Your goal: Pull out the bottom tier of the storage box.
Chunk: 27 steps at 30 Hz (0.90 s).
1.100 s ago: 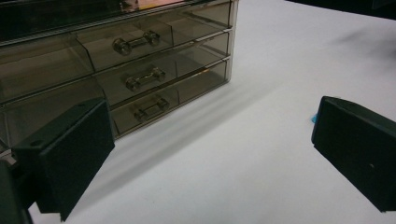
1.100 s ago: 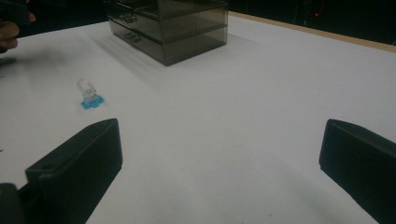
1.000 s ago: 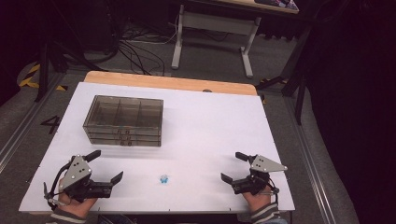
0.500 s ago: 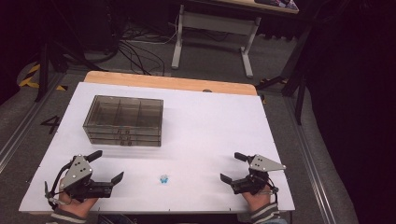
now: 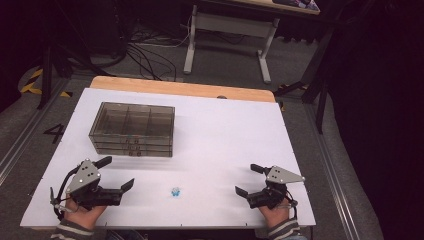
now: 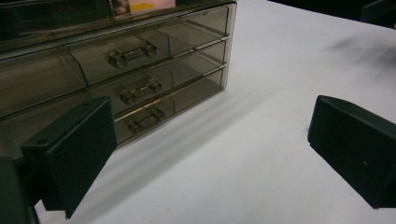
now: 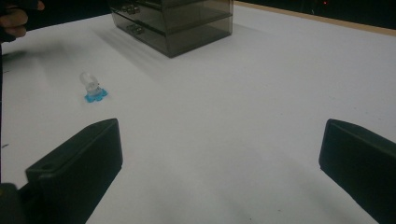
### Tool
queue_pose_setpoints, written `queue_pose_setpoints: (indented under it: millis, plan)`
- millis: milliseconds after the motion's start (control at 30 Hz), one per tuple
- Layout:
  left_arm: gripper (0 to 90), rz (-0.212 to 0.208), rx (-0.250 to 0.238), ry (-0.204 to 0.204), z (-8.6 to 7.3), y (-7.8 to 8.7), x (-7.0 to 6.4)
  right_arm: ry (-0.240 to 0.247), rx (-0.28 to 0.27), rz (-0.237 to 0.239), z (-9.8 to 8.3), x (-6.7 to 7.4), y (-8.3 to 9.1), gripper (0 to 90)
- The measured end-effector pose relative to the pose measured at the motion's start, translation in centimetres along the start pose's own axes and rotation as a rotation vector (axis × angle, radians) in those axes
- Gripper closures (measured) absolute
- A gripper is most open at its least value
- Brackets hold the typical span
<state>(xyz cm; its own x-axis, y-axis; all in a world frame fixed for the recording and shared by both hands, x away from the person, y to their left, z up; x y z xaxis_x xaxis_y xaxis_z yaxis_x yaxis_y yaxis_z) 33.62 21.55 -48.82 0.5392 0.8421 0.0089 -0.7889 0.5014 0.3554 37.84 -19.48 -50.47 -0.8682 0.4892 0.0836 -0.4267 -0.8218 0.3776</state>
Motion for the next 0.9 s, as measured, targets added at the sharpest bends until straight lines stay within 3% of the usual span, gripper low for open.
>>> queue_pose_setpoints:
  millis: [900]
  plan:
    - [2.4, -0.027, 0.014, -0.003, 2.1, -2.4, 0.5, 0.002, 0.013, 0.007, -0.1, 0.1, -0.2, 0.2]
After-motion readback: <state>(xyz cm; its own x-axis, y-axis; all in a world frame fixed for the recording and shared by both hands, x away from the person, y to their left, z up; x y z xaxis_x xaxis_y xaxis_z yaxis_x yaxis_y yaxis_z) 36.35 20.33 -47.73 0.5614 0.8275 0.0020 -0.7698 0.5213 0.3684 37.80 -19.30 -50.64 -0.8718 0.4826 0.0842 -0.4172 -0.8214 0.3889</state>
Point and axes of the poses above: each handheld gripper's, and its own axes: y roughly backward along the jaws, z roughly out of its top, x roughly to its left, the point moved 7 cm from there along -y, roughly forward along the jaws, and after that the axes turned 6 degrees about z, right-handed, at the moved point
